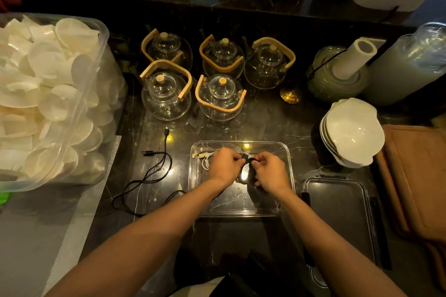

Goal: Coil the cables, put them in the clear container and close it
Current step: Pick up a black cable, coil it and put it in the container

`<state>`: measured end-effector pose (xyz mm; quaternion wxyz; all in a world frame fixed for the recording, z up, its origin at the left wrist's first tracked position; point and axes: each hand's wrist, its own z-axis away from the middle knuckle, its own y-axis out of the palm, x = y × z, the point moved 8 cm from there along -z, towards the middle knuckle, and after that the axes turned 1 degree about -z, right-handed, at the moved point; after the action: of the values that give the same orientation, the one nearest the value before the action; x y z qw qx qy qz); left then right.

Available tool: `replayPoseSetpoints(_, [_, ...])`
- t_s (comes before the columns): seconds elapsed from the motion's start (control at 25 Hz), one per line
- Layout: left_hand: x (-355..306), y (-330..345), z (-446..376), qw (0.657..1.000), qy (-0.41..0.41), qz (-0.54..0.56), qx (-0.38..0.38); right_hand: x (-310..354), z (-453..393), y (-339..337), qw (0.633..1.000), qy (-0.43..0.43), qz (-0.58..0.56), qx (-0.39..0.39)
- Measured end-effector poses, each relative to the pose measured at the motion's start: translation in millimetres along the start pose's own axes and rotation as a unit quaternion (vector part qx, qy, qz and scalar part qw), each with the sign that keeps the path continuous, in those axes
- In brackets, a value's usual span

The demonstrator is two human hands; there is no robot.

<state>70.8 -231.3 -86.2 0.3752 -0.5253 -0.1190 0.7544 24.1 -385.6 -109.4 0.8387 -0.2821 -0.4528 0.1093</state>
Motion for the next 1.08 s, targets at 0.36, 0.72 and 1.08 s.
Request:
replayPoseSetpoints(0.36, [10, -6, 1, 1.000, 0.007, -0.024, 0.000, 8, 9, 3, 0.999, -0.036, 0.001, 0.010])
replayPoseSetpoints(0.72, [13, -16, 2, 0.996, 0.018, -0.081, -0.033, 2, 28, -1, 0.986, 0.006, 0.162, -0.027])
replayPoseSetpoints(1.08, [17, -15, 1, 0.997, 0.057, -0.049, -0.034, 3, 25, 0, 0.990, 0.042, 0.131, -0.033])
